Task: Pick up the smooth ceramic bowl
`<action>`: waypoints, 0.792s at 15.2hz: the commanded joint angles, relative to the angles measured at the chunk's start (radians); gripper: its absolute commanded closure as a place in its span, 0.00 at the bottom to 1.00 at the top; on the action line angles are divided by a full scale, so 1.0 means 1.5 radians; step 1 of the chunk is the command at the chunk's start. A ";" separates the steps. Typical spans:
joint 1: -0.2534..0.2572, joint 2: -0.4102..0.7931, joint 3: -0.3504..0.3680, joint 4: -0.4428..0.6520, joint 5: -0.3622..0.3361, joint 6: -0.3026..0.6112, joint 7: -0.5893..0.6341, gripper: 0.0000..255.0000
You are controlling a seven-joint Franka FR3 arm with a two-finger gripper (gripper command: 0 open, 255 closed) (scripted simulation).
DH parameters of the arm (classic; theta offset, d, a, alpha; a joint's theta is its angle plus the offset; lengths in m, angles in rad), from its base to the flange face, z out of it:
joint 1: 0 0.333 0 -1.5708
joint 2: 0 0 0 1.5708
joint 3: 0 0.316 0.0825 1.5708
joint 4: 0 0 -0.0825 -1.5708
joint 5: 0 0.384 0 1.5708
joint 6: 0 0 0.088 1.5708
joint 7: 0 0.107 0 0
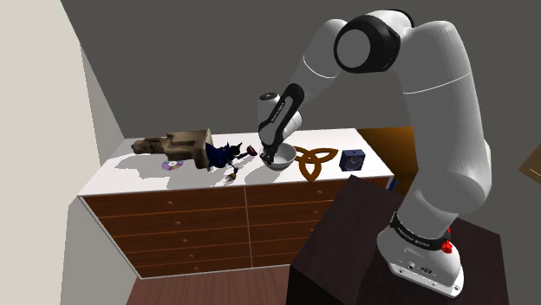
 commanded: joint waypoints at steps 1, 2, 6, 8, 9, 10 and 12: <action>0.001 -0.001 -0.001 -0.002 0.000 0.001 0.001 1.00; 0.001 -0.009 -0.001 -0.004 -0.001 -0.005 0.001 1.00; 0.002 -0.041 -0.002 -0.010 -0.001 -0.031 -0.002 1.00; 0.003 -0.056 -0.002 -0.012 -0.001 -0.044 -0.003 1.00; 0.003 -0.064 -0.002 -0.013 -0.002 -0.051 -0.004 1.00; 0.003 -0.072 -0.002 -0.014 -0.002 -0.058 -0.005 1.00; 0.004 -0.087 -0.003 -0.015 -0.002 -0.072 -0.006 1.00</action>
